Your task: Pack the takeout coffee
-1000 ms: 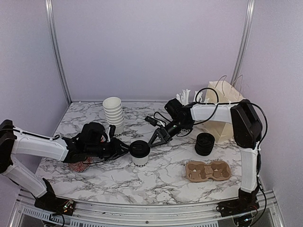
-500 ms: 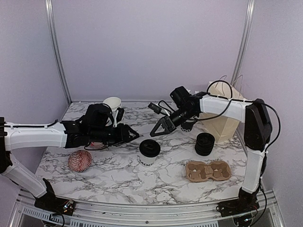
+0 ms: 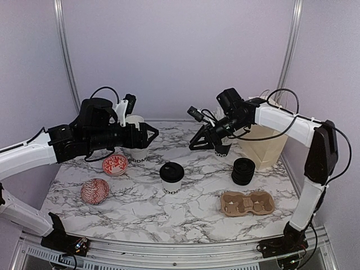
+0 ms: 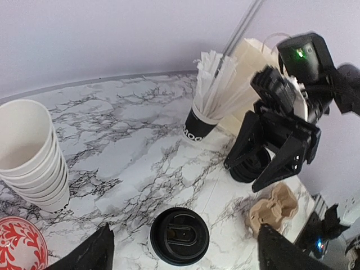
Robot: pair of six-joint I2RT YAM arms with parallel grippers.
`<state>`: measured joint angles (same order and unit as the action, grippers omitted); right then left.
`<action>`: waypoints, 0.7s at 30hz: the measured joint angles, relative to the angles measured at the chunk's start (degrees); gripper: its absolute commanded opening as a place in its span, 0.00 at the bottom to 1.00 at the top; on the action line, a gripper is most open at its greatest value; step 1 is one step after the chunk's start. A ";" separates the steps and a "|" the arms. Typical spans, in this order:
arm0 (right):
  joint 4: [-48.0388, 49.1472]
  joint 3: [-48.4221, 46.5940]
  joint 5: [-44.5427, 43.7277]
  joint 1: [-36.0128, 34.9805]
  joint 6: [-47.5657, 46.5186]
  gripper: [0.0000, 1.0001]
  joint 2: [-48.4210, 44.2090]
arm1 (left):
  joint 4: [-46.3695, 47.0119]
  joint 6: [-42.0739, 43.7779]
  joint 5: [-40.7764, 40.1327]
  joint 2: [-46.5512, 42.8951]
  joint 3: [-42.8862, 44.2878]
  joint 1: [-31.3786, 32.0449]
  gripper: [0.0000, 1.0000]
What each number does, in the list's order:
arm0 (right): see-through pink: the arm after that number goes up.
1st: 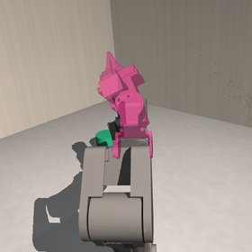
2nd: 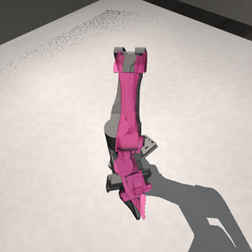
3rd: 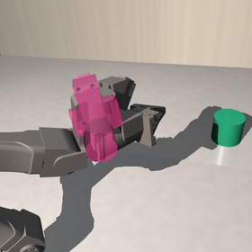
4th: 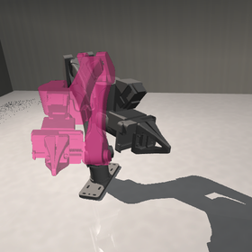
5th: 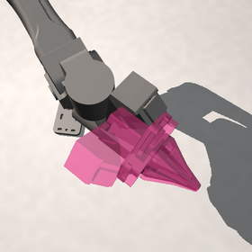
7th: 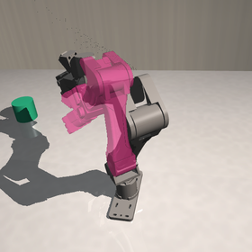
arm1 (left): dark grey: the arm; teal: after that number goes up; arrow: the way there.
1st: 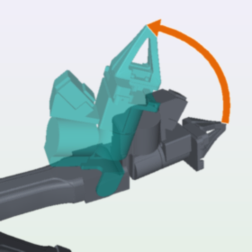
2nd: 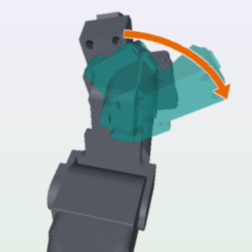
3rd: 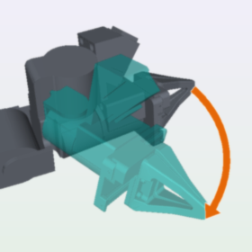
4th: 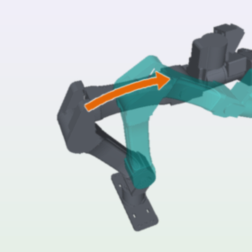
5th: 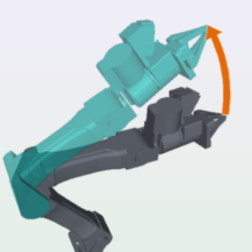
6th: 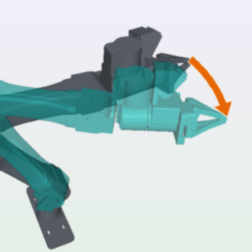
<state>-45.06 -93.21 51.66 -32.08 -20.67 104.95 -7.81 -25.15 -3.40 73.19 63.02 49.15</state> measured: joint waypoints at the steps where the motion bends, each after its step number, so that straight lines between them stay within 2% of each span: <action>1: -0.02 -0.11 -1.40 0.00 -1.14 0.55 -0.79 | -0.04 1.86 -1.36 -0.74 0.28 0.00 0.99; 2: 0.00 -0.33 -3.06 -0.02 -2.40 0.61 -1.64 | 0.13 3.61 -3.48 -1.64 0.61 0.00 0.99; 6: 2.05 -0.81 -9.09 -0.11 -6.21 0.97 -4.96 | 1.36 7.45 -14.97 -4.04 1.14 -0.04 0.99; 11: 5.07 -0.92 -12.28 -0.66 -11.34 0.99 -7.61 | 1.84 11.93 -27.63 -2.89 2.34 -1.09 0.99; 16: 5.16 -0.87 -19.65 -6.88 -18.14 0.99 -5.62 | 1.84 14.29 -32.50 -0.55 3.80 -1.18 0.99; 21: 3.67 -1.53 -23.74 -12.48 -21.92 0.97 -0.33 | 2.01 11.96 -38.32 -0.39 3.23 -1.16 0.99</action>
<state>-41.39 -94.74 27.92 -44.56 -42.59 104.62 -5.80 -13.19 -41.71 72.79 66.26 47.99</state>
